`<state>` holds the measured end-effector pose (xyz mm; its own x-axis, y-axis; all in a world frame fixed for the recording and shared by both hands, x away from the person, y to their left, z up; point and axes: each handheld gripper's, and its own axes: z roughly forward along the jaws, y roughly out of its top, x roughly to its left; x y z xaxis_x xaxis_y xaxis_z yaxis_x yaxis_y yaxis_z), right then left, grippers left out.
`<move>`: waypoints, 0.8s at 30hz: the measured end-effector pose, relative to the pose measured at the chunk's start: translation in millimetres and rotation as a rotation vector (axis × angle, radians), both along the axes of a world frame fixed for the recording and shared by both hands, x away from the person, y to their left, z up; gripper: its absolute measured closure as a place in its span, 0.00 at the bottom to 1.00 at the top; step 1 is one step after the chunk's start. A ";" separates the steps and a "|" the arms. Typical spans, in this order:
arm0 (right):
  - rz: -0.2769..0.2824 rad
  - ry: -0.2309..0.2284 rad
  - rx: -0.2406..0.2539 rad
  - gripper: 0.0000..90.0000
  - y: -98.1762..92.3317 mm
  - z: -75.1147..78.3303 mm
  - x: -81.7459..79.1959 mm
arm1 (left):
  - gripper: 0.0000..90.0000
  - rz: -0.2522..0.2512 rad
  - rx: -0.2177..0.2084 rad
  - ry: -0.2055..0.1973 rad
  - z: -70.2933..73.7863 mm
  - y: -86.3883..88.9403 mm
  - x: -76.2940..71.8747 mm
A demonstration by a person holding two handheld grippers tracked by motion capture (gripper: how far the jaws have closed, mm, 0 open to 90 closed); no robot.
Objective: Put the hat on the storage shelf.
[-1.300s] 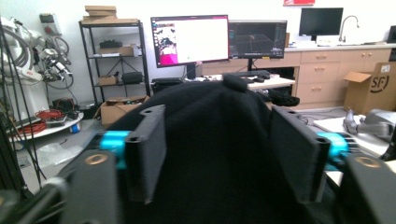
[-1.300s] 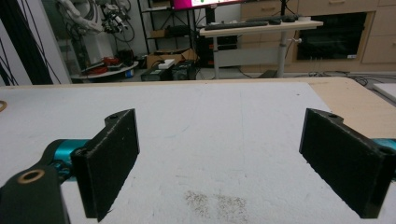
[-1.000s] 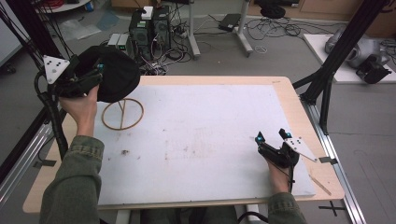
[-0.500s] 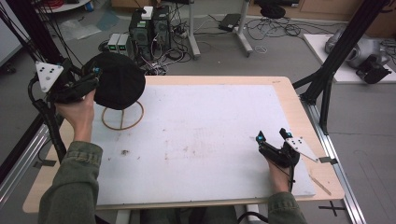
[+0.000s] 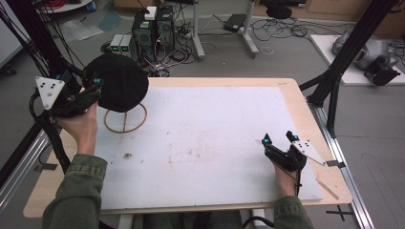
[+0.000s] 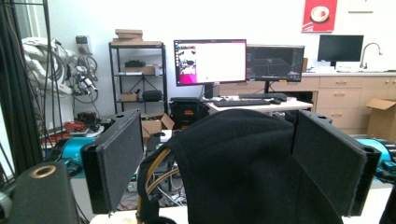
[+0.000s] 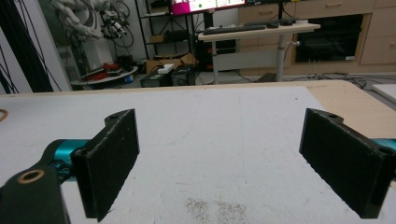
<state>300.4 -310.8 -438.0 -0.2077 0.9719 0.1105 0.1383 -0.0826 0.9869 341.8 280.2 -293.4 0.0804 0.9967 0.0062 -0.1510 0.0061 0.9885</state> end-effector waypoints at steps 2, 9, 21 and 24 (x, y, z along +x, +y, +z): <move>0.000 0.004 0.005 0.12 0.1 0.1 -0.5 | 0.21 0.003 0.004 -0.004 -3.7 -0.6 -4.2; 0.001 0.002 0.009 0.12 0.1 0.7 -0.7 | 0.21 0.025 0.006 0.000 -13.6 0.7 -13.1; 0.004 0.004 0.010 0.12 1.7 0.9 -2.1 | 0.20 0.034 -0.006 0.020 -41.5 2.0 -28.4; 0.005 0.006 0.008 0.12 1.9 0.9 -2.5 | 0.20 0.027 -0.010 0.034 -51.4 3.1 -32.6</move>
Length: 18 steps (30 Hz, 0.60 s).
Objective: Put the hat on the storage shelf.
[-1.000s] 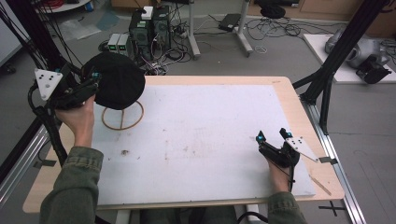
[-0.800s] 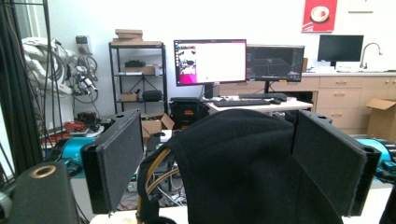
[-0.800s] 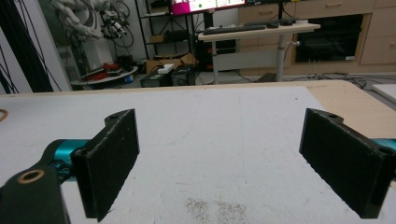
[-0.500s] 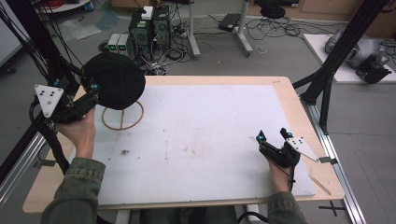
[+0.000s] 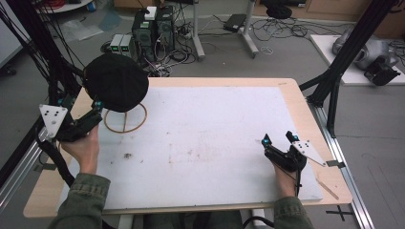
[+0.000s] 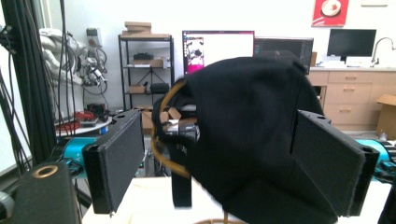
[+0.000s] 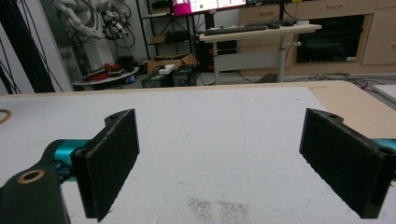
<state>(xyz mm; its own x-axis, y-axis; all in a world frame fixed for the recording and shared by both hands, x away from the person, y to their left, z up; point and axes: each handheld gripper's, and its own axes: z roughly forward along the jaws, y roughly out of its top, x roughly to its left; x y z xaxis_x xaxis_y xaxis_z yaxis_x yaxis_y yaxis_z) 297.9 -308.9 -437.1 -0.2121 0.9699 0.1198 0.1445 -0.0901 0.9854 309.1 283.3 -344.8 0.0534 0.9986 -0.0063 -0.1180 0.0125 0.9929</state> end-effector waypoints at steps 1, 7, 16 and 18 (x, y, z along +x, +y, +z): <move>0.001 -0.002 -0.001 0.12 0.0 0.0 0.0 | 0.20 0.003 0.001 0.004 -3.1 0.6 -1.3; 0.002 -0.003 -0.006 0.12 0.1 -0.5 0.6 | 0.20 0.011 -0.008 0.026 -16.1 3.0 -6.7; 0.005 0.004 -0.006 0.12 2.1 -0.7 0.9 | 0.19 -0.019 0.034 0.081 -31.6 -4.2 -12.3; 0.008 0.003 -0.009 0.12 2.2 -0.8 0.9 | 0.19 -0.025 0.043 0.090 -33.4 -5.4 -14.2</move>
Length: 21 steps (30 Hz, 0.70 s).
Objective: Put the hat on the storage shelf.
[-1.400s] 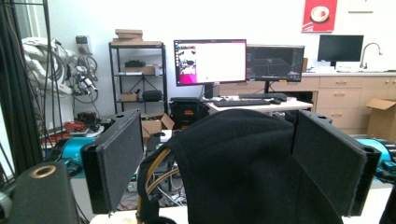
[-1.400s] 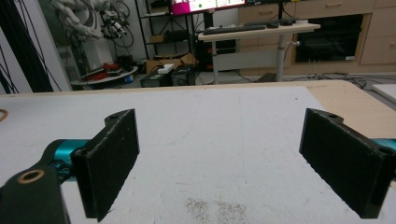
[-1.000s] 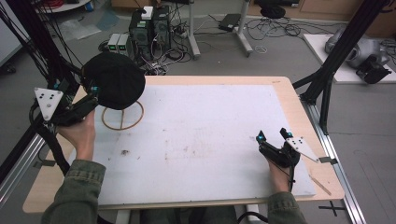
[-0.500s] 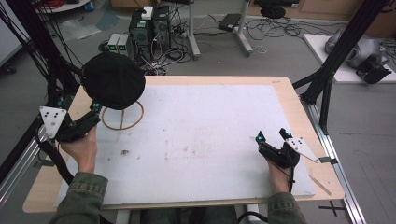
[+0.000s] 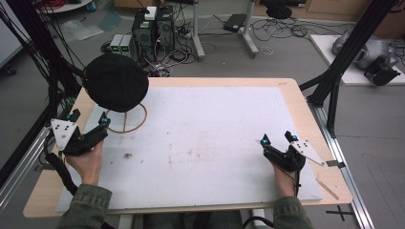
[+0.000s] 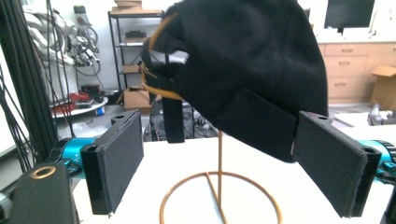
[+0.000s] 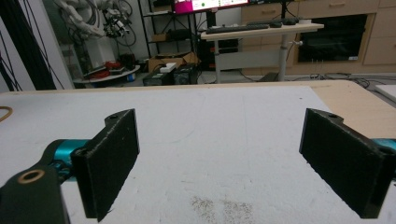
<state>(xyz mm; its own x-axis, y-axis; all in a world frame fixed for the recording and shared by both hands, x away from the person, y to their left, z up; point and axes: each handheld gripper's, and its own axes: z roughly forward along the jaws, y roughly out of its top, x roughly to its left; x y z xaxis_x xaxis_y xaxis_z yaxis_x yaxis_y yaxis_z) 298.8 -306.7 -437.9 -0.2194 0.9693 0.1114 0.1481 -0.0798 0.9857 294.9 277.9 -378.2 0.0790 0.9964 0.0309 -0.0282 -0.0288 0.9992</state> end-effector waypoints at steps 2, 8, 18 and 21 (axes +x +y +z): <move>0.000 -0.004 0.002 0.12 -0.1 0.1 -0.2 | 0.19 -0.002 0.008 -0.001 -2.5 -1.4 -2.1; -0.002 -0.002 0.004 0.12 -0.6 0.4 -1.0 | 0.19 -0.007 0.011 0.024 -13.8 -2.7 -6.9; -0.002 -0.007 -0.002 0.12 -0.5 0.3 -0.7 | 0.20 -0.004 0.019 0.048 -32.5 -0.8 -14.6; -0.002 -0.009 -0.006 0.12 -0.5 0.3 -0.5 | 0.20 0.004 0.005 0.039 -35.8 -0.5 -18.0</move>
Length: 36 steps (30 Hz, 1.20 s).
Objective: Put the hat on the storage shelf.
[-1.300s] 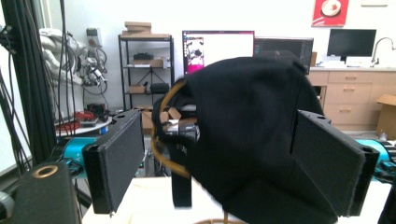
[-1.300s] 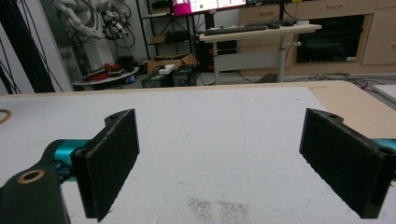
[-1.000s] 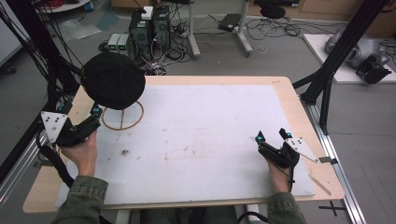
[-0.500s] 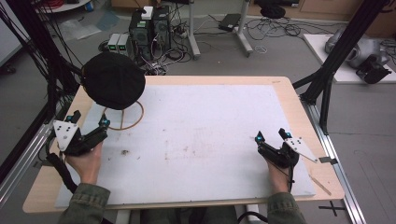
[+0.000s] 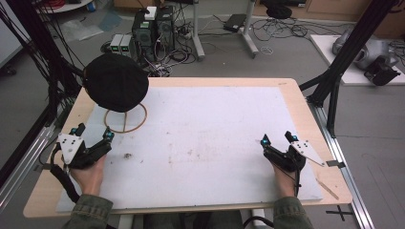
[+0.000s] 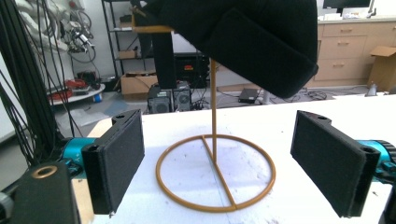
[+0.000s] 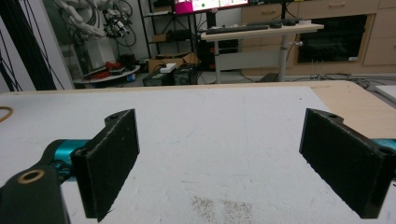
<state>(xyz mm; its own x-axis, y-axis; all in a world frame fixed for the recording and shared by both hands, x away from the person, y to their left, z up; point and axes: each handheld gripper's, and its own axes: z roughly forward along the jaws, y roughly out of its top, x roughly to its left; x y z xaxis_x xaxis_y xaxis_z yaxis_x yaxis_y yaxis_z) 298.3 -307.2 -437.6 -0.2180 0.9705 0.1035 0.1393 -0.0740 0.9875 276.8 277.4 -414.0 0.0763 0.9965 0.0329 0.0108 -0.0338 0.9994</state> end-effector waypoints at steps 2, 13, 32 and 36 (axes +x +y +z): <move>-0.001 0.000 -0.001 0.12 0.1 0.0 0.0 | 0.20 0.003 -0.013 -0.011 -3.0 0.4 -3.2; -0.010 0.000 -0.005 0.12 2.1 1.2 -3.0 | 0.19 0.025 -0.014 -0.017 -13.3 -0.6 -13.3; -0.072 -0.007 -0.035 0.12 2.8 2.3 -7.6 | 0.19 0.069 -0.027 -0.021 -13.1 -1.3 -21.7; -0.080 -0.001 -0.043 0.12 5.1 2.5 -7.5 | 0.19 0.068 -0.038 -0.016 -13.3 0.0 -23.2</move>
<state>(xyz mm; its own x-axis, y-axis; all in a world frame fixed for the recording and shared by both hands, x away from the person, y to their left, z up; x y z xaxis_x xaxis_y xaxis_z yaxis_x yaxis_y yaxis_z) 290.8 -302.1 -435.1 -0.1397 0.9883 0.0614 0.1338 -0.0426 0.9901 253.6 277.4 -427.3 0.0080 1.0000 -0.0039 -0.0046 0.0039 1.0000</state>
